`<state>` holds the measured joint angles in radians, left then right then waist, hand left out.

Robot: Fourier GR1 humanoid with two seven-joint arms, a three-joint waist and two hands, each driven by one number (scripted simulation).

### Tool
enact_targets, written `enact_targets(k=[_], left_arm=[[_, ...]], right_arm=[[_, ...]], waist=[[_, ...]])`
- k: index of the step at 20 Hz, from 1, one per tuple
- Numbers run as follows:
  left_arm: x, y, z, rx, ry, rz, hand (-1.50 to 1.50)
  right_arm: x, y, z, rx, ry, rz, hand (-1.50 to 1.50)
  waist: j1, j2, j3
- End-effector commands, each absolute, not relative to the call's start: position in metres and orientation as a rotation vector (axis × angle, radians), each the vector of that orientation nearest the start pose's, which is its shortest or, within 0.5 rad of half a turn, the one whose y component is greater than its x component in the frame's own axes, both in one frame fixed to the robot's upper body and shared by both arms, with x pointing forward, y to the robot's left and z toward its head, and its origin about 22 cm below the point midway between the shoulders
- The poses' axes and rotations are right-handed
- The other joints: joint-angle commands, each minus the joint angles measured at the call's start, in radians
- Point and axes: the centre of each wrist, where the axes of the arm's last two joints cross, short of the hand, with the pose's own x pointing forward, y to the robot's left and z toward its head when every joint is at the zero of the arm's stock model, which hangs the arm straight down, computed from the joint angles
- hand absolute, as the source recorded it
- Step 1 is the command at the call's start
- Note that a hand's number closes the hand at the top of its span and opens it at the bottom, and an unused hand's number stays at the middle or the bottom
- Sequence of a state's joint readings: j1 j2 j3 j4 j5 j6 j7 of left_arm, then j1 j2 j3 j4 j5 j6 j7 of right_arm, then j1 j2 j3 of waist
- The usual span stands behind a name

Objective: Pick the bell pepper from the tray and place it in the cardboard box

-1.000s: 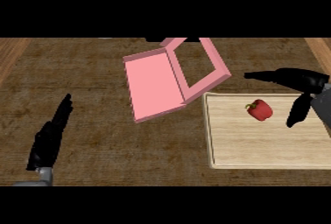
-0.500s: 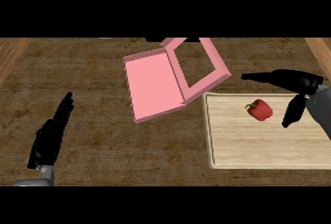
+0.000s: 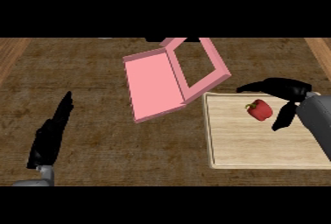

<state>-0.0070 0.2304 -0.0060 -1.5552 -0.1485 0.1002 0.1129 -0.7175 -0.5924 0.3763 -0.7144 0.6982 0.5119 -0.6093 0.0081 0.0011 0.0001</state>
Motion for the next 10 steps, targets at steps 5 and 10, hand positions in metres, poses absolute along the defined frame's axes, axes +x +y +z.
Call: enact_targets(k=[5, 10], left_arm=[[0.237, 0.283, 0.013, 0.375, -1.448, -0.206, 0.00], [0.242, 0.282, 0.015, 0.375, -1.450, -0.189, 0.00]], right_arm=[[0.394, -0.335, 0.058, -0.188, -1.306, 1.646, 1.50], [0.386, -0.320, 0.050, -0.266, -1.442, 1.607, 1.50]], waist=[[0.005, 0.001, 0.000], [-0.003, -0.002, 0.000]])
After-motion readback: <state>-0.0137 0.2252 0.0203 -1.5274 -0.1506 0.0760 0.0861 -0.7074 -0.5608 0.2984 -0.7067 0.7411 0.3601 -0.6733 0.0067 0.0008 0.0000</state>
